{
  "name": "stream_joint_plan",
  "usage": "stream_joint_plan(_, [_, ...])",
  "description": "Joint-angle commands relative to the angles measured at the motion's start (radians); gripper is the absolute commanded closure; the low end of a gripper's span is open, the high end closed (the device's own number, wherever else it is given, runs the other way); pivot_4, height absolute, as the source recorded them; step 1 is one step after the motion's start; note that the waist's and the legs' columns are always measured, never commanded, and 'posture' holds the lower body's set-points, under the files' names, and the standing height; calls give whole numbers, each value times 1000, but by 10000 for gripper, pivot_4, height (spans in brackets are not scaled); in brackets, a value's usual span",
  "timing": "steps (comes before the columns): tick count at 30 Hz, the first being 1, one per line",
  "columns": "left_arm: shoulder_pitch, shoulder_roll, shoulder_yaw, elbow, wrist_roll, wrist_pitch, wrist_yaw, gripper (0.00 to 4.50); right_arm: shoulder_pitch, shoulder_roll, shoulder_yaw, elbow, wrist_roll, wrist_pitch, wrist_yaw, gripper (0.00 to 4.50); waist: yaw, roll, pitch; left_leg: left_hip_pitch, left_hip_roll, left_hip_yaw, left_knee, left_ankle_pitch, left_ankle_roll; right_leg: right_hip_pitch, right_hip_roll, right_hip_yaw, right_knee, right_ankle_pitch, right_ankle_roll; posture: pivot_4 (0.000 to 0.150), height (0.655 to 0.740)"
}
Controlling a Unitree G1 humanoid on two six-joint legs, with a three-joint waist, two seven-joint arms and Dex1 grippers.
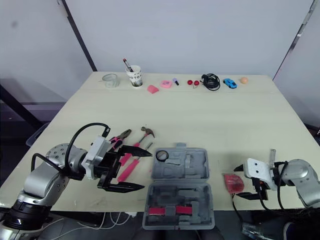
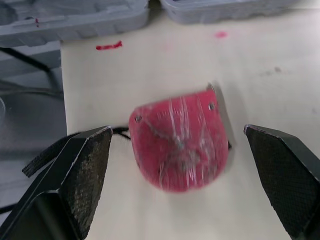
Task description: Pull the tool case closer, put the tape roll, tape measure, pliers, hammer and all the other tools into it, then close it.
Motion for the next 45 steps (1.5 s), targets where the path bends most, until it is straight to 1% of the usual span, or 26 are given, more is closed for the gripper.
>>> stream_joint_plan(1, [-2, 8, 24, -33, -10, -12, 9, 0, -114, -9, 72, 1, -58, 19, 47, 551, -3, 0, 0, 0, 0, 1, 0, 0, 0, 0, 0, 0, 0, 0, 0, 1500, 7400])
stream_joint_plan(8, [-3, 6, 17, -31, -5, -17, 11, 0, -181, -7, 128, 29, -89, 19, 74, 551, 0, 0, 0, 0, 0, 1, 0, 0, 0, 0, 0, 0, 1, 0, 0, 1500, 7400])
stream_joint_plan(14, [-10, 4, 14, -29, -5, -16, 13, 0, -181, -16, 139, 74, -100, -15, 99, 551, -1, 0, 0, 0, 0, 1, 0, 0, 0, 0, 0, 0, 1, 0, 0, 1500, 7400])
stream_joint_plan(18, [-6, 7, 20, -27, -6, -15, 14, 0, -163, -17, 112, 81, -84, -22, 83, 551, -2, 0, 0, 0, 0, 1, 0, 0, 0, 0, 0, 0, 1, 0, 0, 1500, 7400])
stream_joint_plan(28, [-15, -1, 11, -22, -5, -16, 18, 0, -175, 20, 141, 217, -137, -88, 22, 551, -2, 0, 0, 0, 0, 1, 0, 0, 0, 0, 0, 0, 1, 0, 0, 1500, 7400])
stream_joint_plan(37, [-14, -1, 12, -19, -5, -14, 22, 0, -176, 56, 143, 259, -125, -132, 26, 551, -6, 0, 0, 1, 0, 1, 0, 0, 0, 0, 0, 1, 2, 0, 0, 1500, 7400])
stream_joint_plan(45, [-12, -2, 13, -19, -4, -16, 26, 0, -212, 83, 152, 392, -152, -229, 18, 551, -20, -2, -1, 3, 0, 1, 0, 0, 0, 1, 0, 1, 2, 0, 0, 1500, 7400])
